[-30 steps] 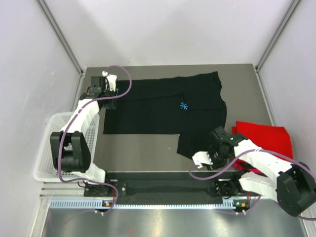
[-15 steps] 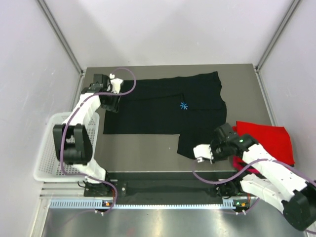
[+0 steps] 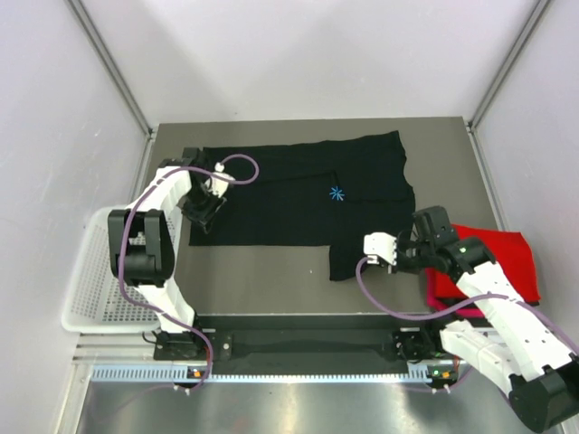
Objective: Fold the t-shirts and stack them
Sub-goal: Fold the tshirt
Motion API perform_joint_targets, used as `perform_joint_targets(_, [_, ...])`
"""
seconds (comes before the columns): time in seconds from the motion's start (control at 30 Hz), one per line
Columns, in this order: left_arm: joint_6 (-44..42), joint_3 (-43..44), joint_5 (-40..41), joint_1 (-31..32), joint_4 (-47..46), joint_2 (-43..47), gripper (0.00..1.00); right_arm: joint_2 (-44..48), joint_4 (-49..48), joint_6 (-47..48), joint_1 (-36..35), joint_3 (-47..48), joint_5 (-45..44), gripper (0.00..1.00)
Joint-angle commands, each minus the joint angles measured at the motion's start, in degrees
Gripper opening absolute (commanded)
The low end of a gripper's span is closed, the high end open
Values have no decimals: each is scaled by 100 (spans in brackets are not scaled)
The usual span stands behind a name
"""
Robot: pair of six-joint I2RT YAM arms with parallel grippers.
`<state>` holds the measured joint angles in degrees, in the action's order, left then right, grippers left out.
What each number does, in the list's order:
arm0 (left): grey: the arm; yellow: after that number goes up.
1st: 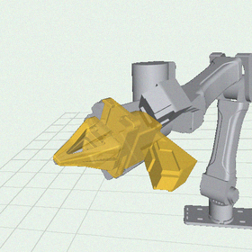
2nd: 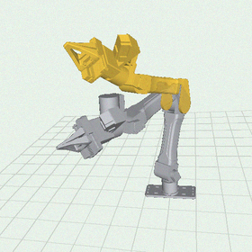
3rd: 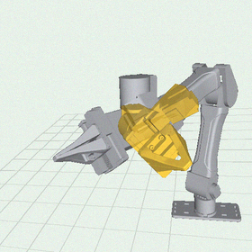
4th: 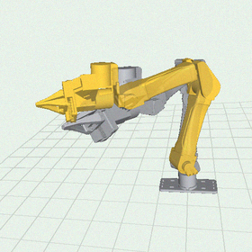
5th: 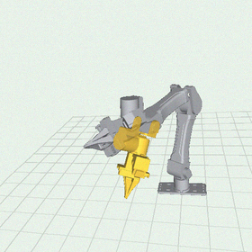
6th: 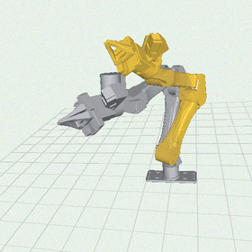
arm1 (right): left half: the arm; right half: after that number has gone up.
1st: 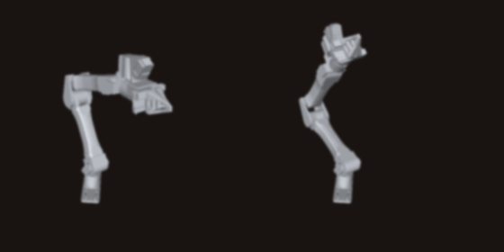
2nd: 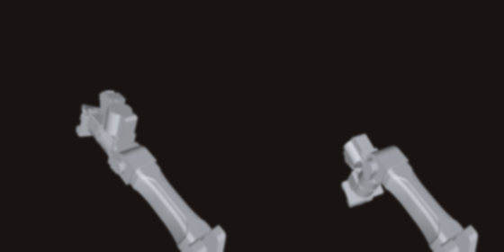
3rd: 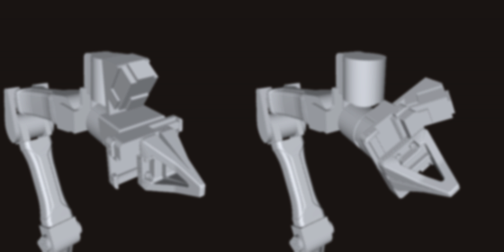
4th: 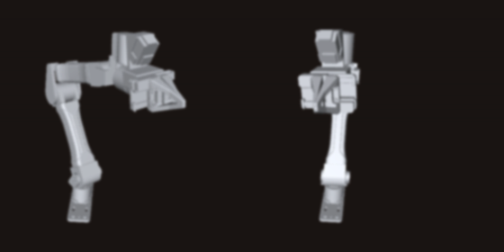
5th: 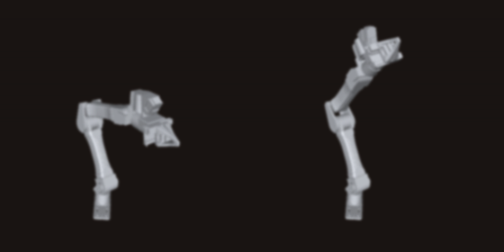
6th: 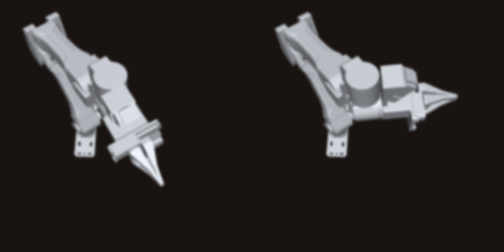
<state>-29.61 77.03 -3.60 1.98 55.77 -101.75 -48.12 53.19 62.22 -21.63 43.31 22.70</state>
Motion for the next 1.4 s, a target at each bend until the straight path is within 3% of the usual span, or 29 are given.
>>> perform_joint_targets(0.0, [-650,75,307,39,610,-107,45,-22,-203,-148,44,318,253,5])
perform_joint_targets(0.2, [-995,22,877,57,646,-213,47,-75,-318,-192,53,213,270,5])
perform_joint_targets(0.5, [-1179,-285,992,215,146,-494,49,-172,-379,-271,53,169,314,5])
perform_joint_targets(1.0, [-1170,-663,1608,303,-663,-951,47,-268,-476,-298,53,-42,340,5])
perform_joint_targets(1.13, [-1144,-672,1599,303,-716,-1101,40,-312,-538,-385,53,-7,384,6])
perform_joint_targets(1.37, [-1214,-409,1590,338,-822,-1539,41,-330,-511,-403,53,28,341,6])
